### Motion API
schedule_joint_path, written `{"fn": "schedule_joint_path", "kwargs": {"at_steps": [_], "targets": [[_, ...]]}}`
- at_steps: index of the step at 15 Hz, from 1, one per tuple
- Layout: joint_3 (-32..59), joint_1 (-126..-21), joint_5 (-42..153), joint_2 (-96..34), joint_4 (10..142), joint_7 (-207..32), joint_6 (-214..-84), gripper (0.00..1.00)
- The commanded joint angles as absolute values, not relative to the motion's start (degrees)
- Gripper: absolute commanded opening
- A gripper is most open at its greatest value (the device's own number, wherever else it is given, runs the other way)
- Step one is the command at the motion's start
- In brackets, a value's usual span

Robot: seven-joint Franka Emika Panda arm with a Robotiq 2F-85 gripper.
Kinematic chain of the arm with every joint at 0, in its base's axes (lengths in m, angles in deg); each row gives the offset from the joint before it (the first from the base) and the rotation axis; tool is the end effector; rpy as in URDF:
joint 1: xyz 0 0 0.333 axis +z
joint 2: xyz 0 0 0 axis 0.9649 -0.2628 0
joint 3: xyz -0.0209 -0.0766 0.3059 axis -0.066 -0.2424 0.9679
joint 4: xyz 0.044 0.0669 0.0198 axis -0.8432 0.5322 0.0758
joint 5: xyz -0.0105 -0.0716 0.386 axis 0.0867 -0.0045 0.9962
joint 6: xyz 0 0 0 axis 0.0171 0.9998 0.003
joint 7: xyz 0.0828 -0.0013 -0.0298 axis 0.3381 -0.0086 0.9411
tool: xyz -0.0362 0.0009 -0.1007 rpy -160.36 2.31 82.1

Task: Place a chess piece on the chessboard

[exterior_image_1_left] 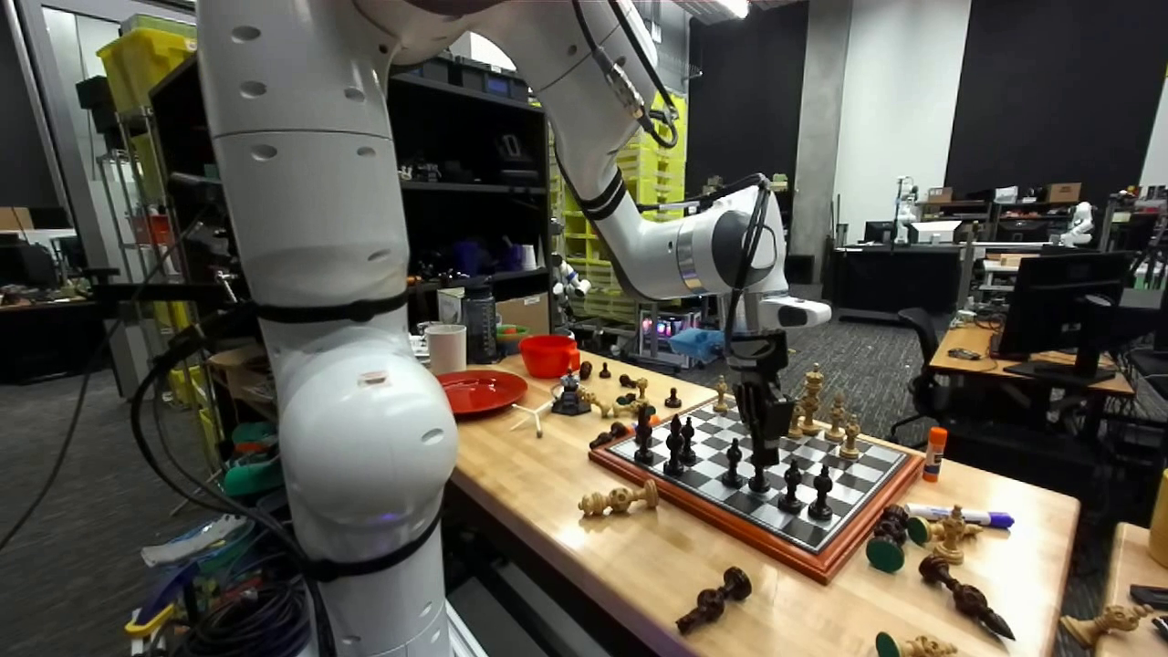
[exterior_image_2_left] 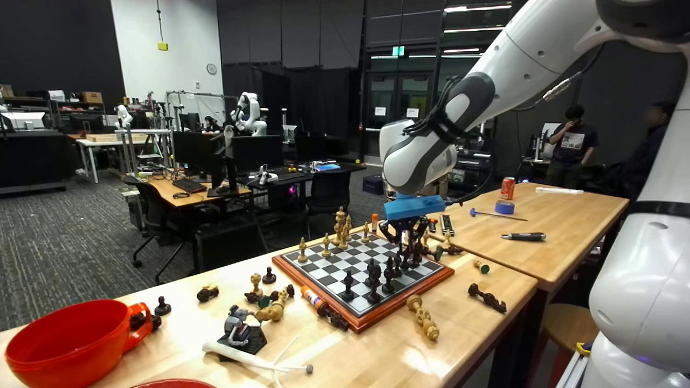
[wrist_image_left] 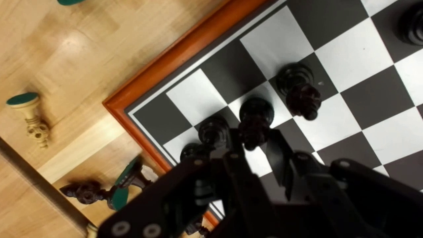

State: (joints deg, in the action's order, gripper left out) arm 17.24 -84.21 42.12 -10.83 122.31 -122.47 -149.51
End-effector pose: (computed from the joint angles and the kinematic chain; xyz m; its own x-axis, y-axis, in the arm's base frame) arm 0.4724 -0.0852 0.3341 0.7914 -0.6011 0.1112 -0.6110 -0.7728 0.1714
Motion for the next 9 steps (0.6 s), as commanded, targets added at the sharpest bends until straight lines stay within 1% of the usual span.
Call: {"fn": "schedule_joint_path", "kwargs": {"at_steps": [1, 2, 3, 4, 7, 9], "targets": [[16.33, -82.64, 40.61, -12.83, 120.27, -124.67, -148.73, 0.06], [16.17, -82.42, 40.62, -13.23, 119.9, -124.63, -148.58, 0.06], [15.99, -82.23, 40.61, -13.59, 119.64, -124.67, -148.59, 0.31], [15.83, -82.1, 40.56, -13.76, 119.37, -124.7, -148.45, 0.51], [15.32, -81.75, 40.66, -13.65, 119.22, -124.43, -148.53, 0.66], [15.17, -81.54, 40.63, -12.55, 119.62, -124.19, -148.61, 0.8]]}}
